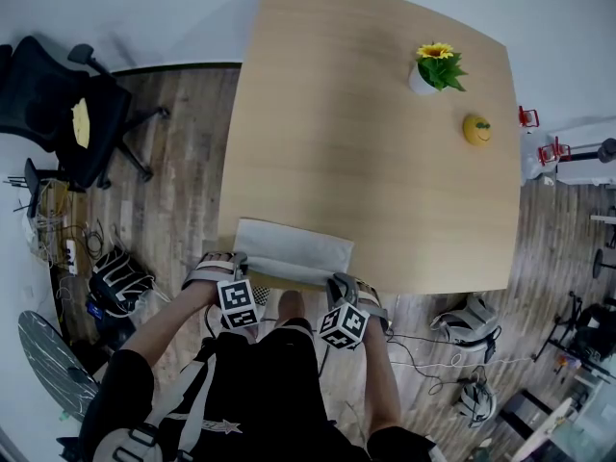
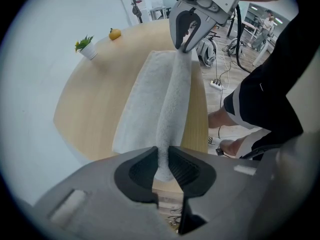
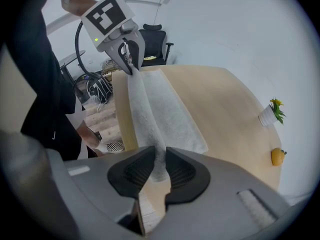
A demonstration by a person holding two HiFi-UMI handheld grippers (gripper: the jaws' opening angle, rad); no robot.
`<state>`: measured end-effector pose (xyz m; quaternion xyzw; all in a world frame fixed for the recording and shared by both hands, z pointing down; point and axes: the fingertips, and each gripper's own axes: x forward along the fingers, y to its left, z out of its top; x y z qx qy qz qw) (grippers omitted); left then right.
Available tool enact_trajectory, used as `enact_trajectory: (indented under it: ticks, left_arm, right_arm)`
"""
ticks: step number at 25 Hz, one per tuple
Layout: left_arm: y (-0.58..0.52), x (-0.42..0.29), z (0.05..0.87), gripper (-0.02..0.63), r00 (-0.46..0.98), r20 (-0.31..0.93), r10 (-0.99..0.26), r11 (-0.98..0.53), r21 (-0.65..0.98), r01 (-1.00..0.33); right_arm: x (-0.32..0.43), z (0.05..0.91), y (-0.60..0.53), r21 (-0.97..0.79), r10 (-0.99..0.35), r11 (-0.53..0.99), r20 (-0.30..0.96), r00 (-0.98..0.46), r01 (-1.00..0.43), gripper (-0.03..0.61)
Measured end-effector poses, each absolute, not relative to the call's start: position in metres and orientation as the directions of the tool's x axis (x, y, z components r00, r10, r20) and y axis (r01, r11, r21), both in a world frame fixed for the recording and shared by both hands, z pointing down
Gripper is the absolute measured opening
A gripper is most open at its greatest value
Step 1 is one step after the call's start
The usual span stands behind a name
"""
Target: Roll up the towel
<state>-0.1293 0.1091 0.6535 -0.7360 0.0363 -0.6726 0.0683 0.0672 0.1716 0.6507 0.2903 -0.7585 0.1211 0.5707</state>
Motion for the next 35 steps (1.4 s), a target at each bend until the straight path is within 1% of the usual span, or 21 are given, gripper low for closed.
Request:
enact_trajectory:
  ticks: [13,22,24,25,27,29,35]
  left_arm:
    - [0.092,-0.122,0.662,0.080,0.084,0.990,-0.111,-0.992,-0.116,0.054]
    - [0.092,-0.122,0.661,0.084,0.103,0.985,-0.140,-0.987,-0.147,0.064]
    - [0.090,-0.124,0.659,0.106,0.112,0.981,-0.159,-0.985,-0.165,0.046]
    - [0.088,-0.125,0.658,0.131,0.116,0.979,-0.167,-0.984,-0.172,0.037]
    - [0.083,-0.127,0.655,0.183,0.126,0.976,-0.180,-0.983,-0.184,0.020]
    - [0.078,-0.128,0.650,0.222,0.136,0.969,-0.204,-0.978,-0.206,0.002]
    - [0.079,-0.135,0.640,0.227,0.142,0.955,-0.262,-0.965,-0.264,-0.005]
  right_arm:
    - [0.072,0.661,0.159,0.111,-0.271,0.806,0.942,-0.196,-0.581,0.080]
    - [0.072,0.661,0.160,0.123,-0.276,0.808,0.943,-0.185,-0.577,0.080]
    - [0.072,0.659,0.159,0.147,-0.297,0.805,0.939,-0.176,-0.575,0.094]
    - [0.072,0.658,0.158,0.163,-0.313,0.802,0.934,-0.171,-0.574,0.108]
    - [0.074,0.655,0.155,0.192,-0.341,0.795,0.926,-0.163,-0.575,0.155]
    - [0.076,0.651,0.155,0.211,-0.361,0.787,0.920,-0.155,-0.580,0.174]
    - [0.078,0.639,0.157,0.267,-0.410,0.769,0.903,-0.127,-0.581,0.179]
